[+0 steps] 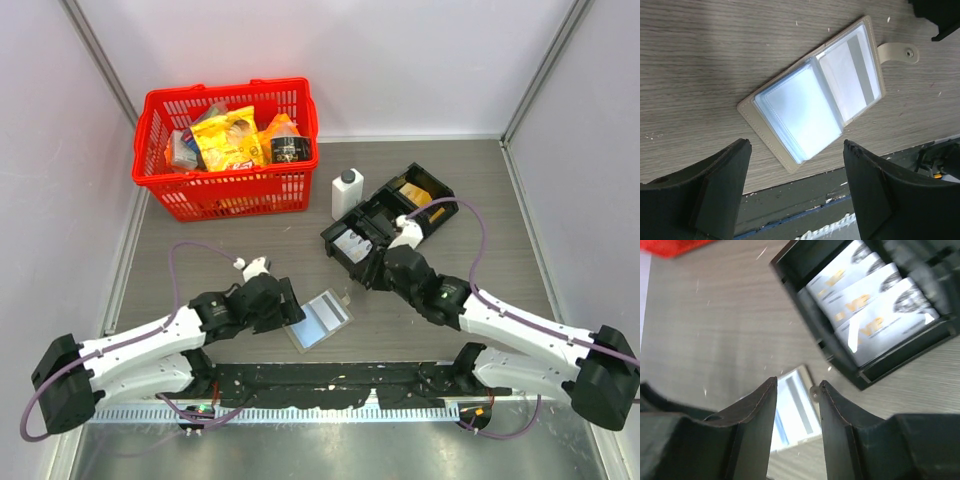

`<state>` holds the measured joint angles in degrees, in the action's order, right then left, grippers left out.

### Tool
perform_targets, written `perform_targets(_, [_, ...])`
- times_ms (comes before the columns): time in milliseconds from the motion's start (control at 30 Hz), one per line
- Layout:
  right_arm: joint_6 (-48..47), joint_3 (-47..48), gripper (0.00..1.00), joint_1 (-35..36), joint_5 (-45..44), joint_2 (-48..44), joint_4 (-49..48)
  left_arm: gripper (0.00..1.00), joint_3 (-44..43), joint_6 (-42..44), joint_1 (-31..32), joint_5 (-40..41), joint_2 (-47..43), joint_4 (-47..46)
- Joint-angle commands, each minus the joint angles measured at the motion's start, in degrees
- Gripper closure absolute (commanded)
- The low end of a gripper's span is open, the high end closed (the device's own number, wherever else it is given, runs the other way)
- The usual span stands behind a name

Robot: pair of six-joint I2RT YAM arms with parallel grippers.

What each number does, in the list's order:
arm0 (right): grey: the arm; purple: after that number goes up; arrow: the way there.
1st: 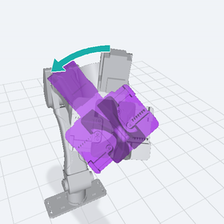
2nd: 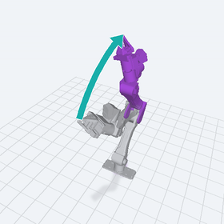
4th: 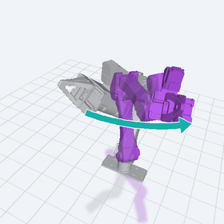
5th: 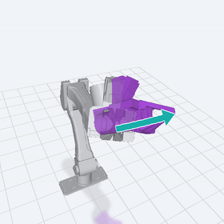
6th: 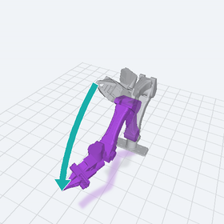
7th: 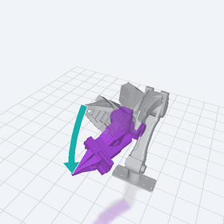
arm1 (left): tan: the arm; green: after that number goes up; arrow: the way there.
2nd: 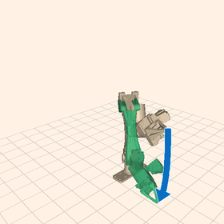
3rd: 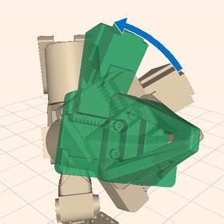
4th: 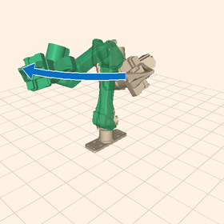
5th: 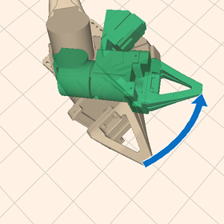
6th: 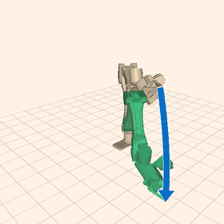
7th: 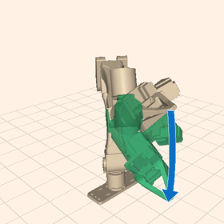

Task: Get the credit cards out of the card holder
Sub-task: Place the credit card in the storage box, then remove the credit card from the card holder.

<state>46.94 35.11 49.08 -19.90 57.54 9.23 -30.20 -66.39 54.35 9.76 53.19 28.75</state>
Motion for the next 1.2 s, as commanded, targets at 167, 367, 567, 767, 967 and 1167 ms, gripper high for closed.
perform_targets(167, [-9.5, 7.6, 0.56, 8.5, 8.6, 10.8, 3.6, 0.28, -5.0, -1.5, 5.4, 7.5, 7.4, -0.8])
perform_targets(367, [-11.2, 10.9, 0.56, 10.0, 9.5, 18.7, 5.0, 0.33, -6.1, -1.6, 7.3, 10.0, 11.5, 2.4])
perform_targets(567, [-11.5, 12.7, 0.56, 10.0, 9.4, 23.6, 6.8, 0.34, -5.6, -2.2, 8.0, 10.3, 14.4, 1.6])
perform_targets(767, [-11.7, 12.9, 0.55, 10.0, 10.6, 27.6, 6.9, 0.36, -3.8, -3.0, 8.1, 9.9, 15.7, -0.7])
perform_targets(967, [-12.1, 12.9, 0.55, 10.0, 12.1, 30.1, 6.4, 0.4, -3.0, -3.6, 8.0, 10.0, 16.9, -1.3])
perform_targets(1167, [-12.5, 12.6, 0.56, 10.0, 14.1, 30.0, 5.8, 0.45, -2.6, -3.8, 8.0, 10.1, 17.6, -2.0])
